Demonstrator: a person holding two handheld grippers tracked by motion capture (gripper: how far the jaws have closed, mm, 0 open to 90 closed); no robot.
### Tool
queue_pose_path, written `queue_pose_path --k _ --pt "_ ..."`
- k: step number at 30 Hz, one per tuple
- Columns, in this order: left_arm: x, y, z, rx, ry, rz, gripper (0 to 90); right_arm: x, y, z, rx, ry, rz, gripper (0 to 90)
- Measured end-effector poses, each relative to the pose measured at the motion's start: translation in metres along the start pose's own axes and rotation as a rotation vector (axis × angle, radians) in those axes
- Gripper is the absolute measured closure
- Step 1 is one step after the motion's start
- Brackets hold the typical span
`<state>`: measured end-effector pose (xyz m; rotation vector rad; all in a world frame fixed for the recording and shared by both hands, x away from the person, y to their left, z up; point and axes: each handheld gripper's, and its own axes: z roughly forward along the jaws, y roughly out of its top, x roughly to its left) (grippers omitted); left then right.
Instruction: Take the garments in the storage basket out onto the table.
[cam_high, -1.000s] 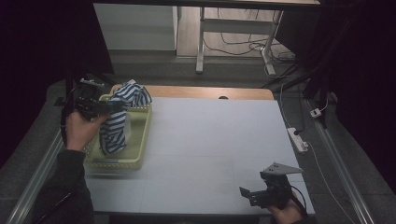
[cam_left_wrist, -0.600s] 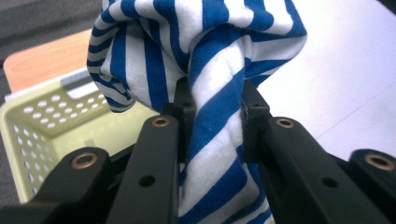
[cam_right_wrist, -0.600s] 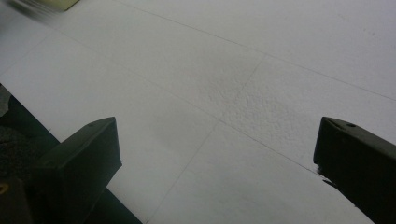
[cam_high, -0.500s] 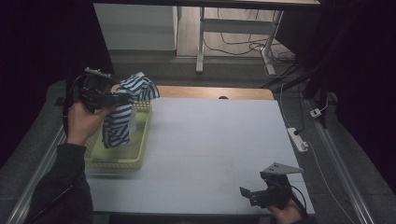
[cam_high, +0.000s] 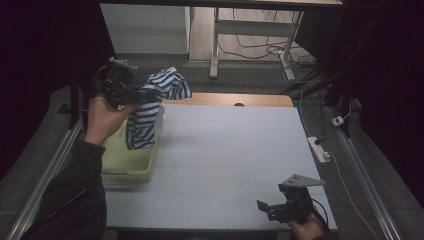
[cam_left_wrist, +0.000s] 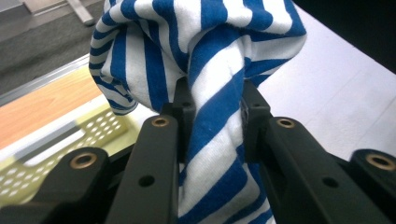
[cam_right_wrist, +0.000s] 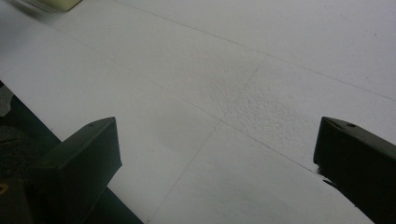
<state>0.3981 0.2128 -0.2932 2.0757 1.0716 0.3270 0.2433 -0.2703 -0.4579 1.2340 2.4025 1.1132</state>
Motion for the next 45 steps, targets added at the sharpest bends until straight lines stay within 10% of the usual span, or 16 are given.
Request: queue_pose_path --k 22,45 --pt "-0.067 0.044 0.059 0.002 -0.093 0.157 73.1 0.0 0.0 0.0 0.0 0.007 -0.005 0.4" --pt "-0.103 0.031 0.142 0.036 -0.146 0.241 72.2 0.001 -0.001 -0.001 -0.001 0.011 -0.016 0.4"
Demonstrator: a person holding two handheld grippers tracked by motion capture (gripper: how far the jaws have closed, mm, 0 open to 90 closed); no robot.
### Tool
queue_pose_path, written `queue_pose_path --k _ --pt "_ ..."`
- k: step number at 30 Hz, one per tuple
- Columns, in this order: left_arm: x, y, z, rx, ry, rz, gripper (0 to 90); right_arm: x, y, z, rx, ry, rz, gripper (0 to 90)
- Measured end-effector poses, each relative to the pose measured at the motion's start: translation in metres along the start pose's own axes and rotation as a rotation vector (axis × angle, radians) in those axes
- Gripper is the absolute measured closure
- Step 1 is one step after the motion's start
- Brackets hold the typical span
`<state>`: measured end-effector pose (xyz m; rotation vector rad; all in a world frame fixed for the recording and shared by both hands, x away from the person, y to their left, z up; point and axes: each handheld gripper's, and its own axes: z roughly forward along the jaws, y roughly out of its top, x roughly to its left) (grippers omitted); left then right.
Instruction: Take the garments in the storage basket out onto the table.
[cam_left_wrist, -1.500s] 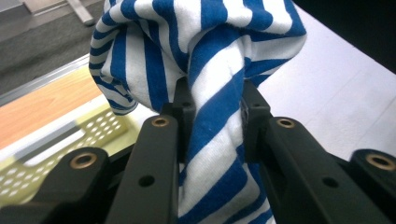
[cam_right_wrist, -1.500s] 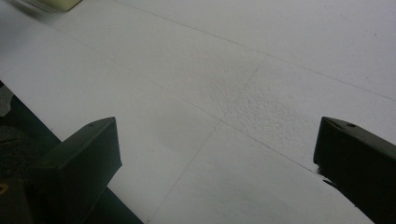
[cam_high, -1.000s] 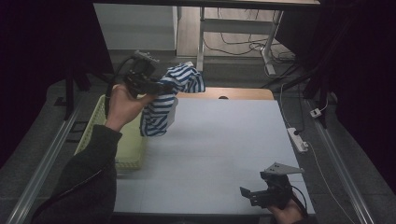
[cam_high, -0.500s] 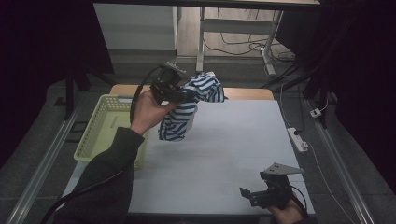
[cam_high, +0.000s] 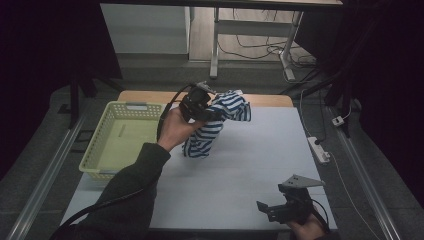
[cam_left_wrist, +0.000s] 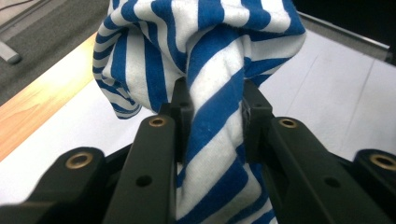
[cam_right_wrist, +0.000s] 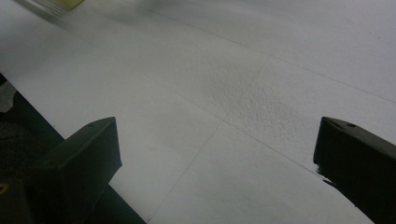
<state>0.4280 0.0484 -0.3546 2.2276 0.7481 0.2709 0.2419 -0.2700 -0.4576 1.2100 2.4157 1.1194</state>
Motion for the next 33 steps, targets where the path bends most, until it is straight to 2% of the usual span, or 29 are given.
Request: queue_pose_path --k 6,14,26,33 --pt "0.001 -0.012 0.026 0.026 -0.013 -0.011 71.7 0.0 0.0 0.0 -0.003 0.001 -0.003 0.4" --pt "0.005 -0.033 0.06 0.057 -0.04 -0.07 70.5 0.001 0.0 0.0 0.0 0.001 -0.011 0.4" --pt "0.014 -0.061 0.092 0.113 -0.042 -0.128 69.7 0.001 0.0 0.001 0.004 0.001 -0.019 0.5" --pt "0.018 -0.076 0.106 0.139 -0.046 -0.134 69.5 0.002 0.0 0.001 0.007 -0.002 -0.022 0.6"
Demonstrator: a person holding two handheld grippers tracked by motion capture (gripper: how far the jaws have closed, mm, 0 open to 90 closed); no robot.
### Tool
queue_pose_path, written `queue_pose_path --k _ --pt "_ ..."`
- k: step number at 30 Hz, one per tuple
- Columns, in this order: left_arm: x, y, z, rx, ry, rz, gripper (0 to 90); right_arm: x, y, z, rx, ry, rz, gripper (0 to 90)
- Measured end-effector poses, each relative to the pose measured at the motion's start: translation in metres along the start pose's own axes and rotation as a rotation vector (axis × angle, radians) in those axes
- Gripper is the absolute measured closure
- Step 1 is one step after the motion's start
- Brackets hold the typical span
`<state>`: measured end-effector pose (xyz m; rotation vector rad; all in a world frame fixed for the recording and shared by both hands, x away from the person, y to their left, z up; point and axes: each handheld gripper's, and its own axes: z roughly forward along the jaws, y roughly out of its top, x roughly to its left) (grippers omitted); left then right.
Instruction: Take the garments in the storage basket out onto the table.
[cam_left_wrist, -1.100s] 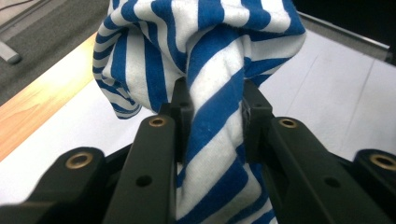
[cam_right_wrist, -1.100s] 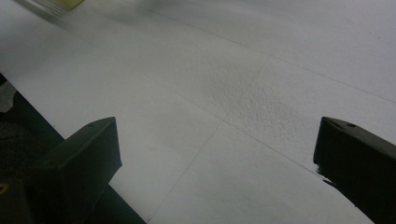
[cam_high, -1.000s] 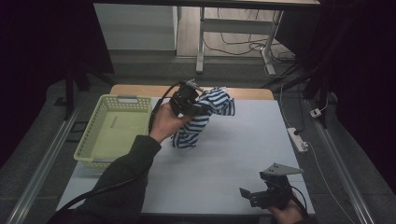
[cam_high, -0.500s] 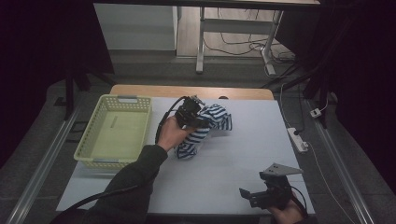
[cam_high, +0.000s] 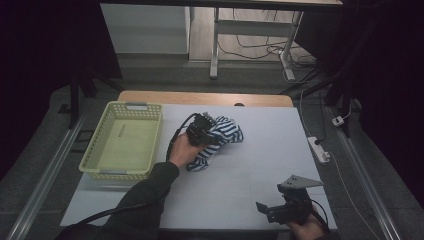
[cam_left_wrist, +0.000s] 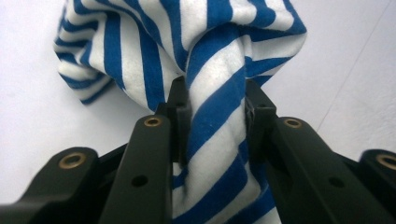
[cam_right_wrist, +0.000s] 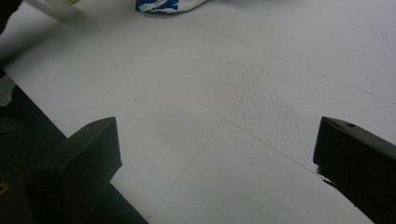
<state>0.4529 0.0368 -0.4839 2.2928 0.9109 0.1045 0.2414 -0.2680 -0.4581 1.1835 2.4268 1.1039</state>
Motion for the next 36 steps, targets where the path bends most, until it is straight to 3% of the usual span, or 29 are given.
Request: queue_pose_path --k 7,10,19,29,36 --pt "-0.002 -0.01 0.019 0.048 0.009 0.038 64.9 0.0 0.0 0.0 0.003 0.0 -0.002 0.7" --pt "-0.004 -0.013 0.026 0.069 0.028 0.072 61.0 0.0 0.0 0.001 0.005 0.0 -0.003 0.7" --pt "-0.002 -0.015 0.029 0.057 0.024 0.054 54.2 0.001 0.0 0.001 0.01 -0.001 -0.007 0.7" --pt "-0.005 -0.011 0.02 0.028 0.011 0.058 29.8 0.001 0.0 0.001 0.009 -0.001 -0.006 0.7" --pt "-0.009 -0.008 0.012 0.044 0.027 0.06 15.0 0.001 0.0 0.001 0.011 0.001 -0.007 0.7"
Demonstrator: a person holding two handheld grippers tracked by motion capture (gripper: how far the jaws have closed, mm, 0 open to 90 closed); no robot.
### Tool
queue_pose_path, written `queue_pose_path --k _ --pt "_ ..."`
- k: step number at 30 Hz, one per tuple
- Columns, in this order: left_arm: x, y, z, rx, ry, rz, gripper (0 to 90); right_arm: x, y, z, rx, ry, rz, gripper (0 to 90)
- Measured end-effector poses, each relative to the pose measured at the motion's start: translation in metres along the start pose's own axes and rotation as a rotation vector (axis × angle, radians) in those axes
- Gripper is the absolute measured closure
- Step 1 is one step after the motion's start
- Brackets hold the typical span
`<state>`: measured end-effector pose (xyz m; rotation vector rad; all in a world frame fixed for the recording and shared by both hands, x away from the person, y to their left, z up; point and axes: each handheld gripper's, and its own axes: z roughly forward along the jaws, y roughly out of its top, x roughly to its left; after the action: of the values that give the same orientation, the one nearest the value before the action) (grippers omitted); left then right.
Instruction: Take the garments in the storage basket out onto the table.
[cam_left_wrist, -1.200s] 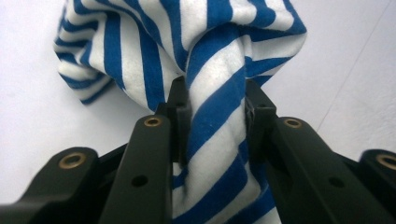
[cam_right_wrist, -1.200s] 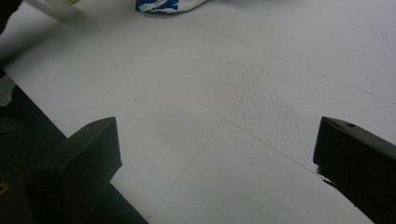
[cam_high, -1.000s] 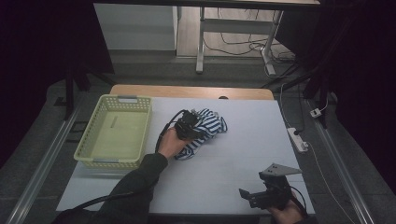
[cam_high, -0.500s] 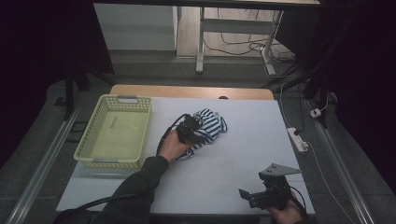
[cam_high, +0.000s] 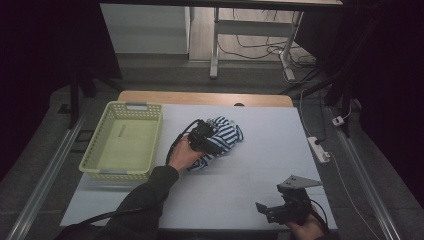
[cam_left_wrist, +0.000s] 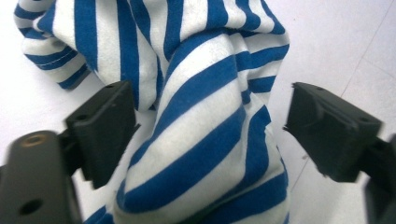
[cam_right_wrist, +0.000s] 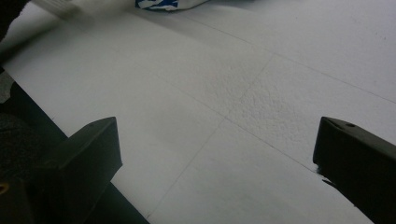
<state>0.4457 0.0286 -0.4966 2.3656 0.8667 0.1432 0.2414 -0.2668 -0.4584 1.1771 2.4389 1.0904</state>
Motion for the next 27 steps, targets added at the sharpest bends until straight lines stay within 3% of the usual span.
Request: queue_pose_path --k 5,10,23,27 --pt "-0.001 0.0 -0.006 -0.018 0.009 -0.004 5.1 0.0 0.0 0.0 0.002 0.0 -0.002 0.7" --pt "0.003 0.0 -0.012 -0.039 -0.029 -0.026 0.5 0.0 0.0 0.0 0.004 -0.001 -0.004 0.7" --pt "0.003 0.0 -0.032 -0.099 -0.109 0.001 0.1 0.001 0.0 0.001 0.005 -0.001 -0.005 0.7" --pt "0.002 0.001 -0.041 -0.113 -0.115 0.013 0.1 0.001 0.0 0.001 0.007 -0.004 -0.005 0.7"
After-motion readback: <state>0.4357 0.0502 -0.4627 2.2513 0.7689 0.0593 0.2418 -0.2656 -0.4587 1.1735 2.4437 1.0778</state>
